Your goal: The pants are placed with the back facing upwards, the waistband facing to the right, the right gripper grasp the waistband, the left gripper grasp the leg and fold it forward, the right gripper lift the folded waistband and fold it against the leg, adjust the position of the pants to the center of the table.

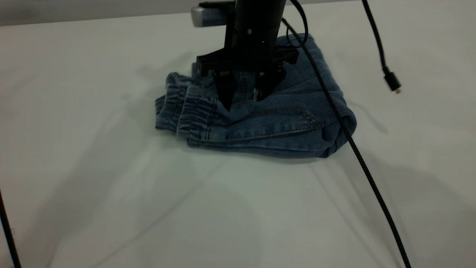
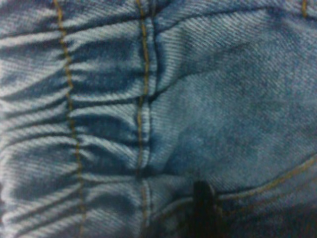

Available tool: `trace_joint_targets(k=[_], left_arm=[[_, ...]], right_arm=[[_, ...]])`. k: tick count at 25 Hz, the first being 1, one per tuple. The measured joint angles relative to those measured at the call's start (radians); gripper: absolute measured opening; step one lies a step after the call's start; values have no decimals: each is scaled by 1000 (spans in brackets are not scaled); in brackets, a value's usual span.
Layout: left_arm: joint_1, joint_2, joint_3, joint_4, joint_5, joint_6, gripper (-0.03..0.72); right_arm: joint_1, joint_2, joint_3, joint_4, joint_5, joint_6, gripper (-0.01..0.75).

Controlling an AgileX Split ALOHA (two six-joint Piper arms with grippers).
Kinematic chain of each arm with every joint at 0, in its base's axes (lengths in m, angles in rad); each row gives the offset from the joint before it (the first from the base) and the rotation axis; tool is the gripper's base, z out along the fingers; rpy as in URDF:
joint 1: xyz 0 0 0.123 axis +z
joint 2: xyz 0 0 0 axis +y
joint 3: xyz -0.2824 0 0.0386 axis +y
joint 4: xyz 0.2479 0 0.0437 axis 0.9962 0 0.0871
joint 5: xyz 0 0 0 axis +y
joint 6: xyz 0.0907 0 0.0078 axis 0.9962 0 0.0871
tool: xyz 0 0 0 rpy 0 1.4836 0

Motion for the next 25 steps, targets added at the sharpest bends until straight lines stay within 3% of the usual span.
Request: trace_joint_targets(k=[7, 12, 18, 25], left_arm=[[0, 0, 0, 0, -1, 0, 326], [0, 0, 0, 0, -5, 0, 326], [0, -3, 0, 0, 0, 0, 326], [0, -80, 0, 0, 70, 1, 326]], right_arm=[[67, 0, 0, -73, 56, -69, 427], [65, -10, 1, -87, 96, -4, 427], [65, -117, 2, -92, 55, -1, 427], [65, -291, 1, -142, 91, -6, 422]])
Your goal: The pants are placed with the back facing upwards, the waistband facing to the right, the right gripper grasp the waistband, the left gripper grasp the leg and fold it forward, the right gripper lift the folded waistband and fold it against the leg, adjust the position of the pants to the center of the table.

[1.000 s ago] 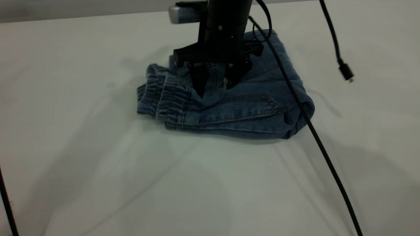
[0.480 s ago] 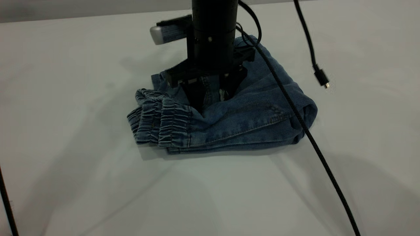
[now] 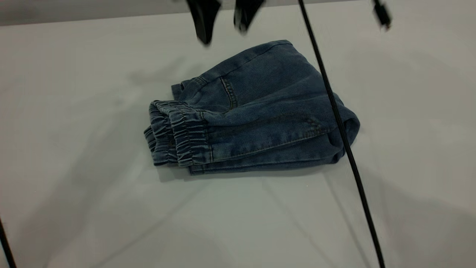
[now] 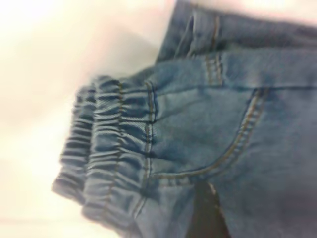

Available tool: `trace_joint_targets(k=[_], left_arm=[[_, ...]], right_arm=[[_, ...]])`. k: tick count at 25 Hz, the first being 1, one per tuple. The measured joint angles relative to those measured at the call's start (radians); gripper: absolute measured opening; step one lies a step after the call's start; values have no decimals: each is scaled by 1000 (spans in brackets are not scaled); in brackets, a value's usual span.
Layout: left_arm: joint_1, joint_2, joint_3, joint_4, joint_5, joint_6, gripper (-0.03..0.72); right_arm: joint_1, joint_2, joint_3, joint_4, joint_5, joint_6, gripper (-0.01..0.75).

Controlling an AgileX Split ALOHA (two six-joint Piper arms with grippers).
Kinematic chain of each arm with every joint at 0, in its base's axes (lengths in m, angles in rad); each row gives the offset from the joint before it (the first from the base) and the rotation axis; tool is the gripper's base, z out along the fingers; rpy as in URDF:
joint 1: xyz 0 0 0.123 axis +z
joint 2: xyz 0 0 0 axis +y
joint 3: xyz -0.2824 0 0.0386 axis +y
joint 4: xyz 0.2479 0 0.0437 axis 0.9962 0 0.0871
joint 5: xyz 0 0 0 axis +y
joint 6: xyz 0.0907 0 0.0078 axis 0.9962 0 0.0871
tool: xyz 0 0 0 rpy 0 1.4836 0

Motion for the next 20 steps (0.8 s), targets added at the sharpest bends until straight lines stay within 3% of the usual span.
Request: trace_joint_targets(k=[9, 20], left_arm=[[-11, -140, 0, -33, 97, 0, 326], [-11, -397, 0, -105, 160, 3, 326]], right_arm=[[-1, -252, 0, -61, 144, -27, 381], [-1, -614, 173, -40, 139, -32, 373]])
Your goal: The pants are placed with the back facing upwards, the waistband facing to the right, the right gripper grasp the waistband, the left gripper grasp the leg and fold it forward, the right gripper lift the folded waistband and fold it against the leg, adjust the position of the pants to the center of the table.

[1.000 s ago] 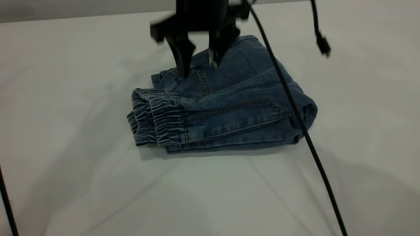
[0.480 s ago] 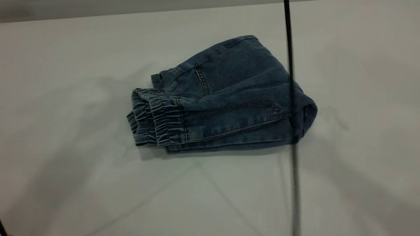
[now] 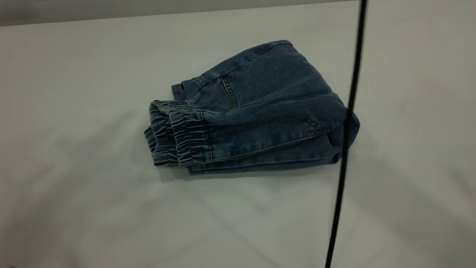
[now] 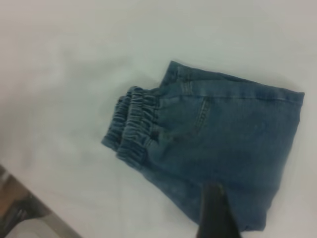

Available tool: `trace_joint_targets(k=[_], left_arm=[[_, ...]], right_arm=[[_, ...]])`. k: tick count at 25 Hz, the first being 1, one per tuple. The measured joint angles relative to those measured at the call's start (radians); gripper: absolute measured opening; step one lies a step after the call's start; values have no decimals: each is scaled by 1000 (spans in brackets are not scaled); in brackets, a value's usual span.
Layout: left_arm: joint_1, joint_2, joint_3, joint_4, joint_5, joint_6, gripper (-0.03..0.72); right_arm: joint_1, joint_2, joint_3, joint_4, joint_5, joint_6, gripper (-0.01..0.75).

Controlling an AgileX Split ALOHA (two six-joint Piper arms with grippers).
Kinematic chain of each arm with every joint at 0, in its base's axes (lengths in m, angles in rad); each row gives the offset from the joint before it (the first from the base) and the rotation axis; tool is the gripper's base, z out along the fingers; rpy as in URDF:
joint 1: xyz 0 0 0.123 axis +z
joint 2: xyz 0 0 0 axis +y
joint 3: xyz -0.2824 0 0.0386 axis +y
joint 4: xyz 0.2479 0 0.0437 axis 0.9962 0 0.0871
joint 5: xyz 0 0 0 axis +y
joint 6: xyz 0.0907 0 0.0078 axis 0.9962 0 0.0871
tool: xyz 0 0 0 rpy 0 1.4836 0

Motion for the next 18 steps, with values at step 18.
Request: trace_joint_targets(k=[18], left_arm=[[0, -239, 96, -114, 567, -126, 326]], right_arm=[[0, -654, 211, 121, -1, 5, 373]])
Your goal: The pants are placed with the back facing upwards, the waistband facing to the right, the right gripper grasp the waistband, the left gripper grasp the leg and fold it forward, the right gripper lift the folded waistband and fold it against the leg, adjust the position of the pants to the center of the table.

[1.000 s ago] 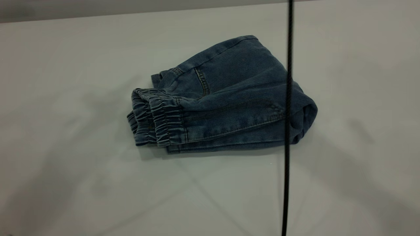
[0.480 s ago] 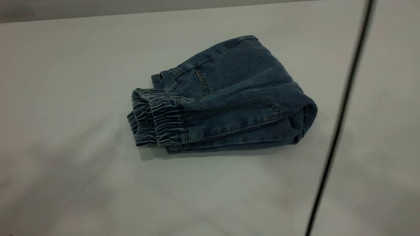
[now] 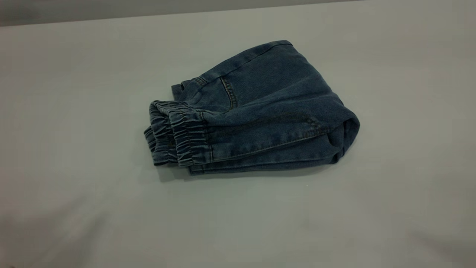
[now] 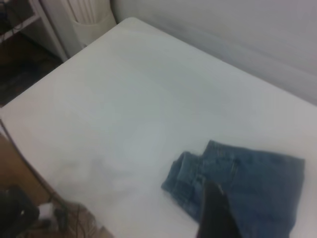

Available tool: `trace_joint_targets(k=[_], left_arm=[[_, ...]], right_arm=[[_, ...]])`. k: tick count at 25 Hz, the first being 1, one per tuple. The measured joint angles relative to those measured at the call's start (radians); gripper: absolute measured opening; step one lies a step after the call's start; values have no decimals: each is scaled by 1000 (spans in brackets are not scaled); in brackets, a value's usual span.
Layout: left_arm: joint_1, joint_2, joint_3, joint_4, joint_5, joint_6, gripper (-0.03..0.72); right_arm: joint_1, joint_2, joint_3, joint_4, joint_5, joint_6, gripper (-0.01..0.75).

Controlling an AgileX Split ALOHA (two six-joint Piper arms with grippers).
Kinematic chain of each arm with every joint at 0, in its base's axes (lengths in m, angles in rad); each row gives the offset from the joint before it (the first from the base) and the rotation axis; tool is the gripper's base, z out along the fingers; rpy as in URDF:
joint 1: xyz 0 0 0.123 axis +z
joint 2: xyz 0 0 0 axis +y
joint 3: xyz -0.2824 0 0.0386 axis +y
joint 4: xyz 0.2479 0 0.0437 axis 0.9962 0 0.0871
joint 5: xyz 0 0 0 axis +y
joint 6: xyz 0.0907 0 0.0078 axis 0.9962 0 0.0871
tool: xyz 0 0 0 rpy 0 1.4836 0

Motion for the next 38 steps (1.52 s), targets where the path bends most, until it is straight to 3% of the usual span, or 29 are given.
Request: trace_joint_targets(k=[11, 18, 24, 29, 38], left_arm=[[0, -275, 350, -14, -17, -31, 326], [0, -445, 530, -4, -17, -113, 326], [0, -563, 652, -2, -15, -201, 326], [0, -655, 767, 1, -11, -245, 326], [0, -810, 910, 20, -48, -268, 326]], right_arm=[[0, -421, 467, -17, -2, 25, 373], [0, -670, 766, -26, -95, 54, 373], [0, -818, 968, -64, -103, 57, 373], [0, -889, 1026, -90, -171, 70, 373], [0, -893, 1042, -175, -161, 88, 373]])
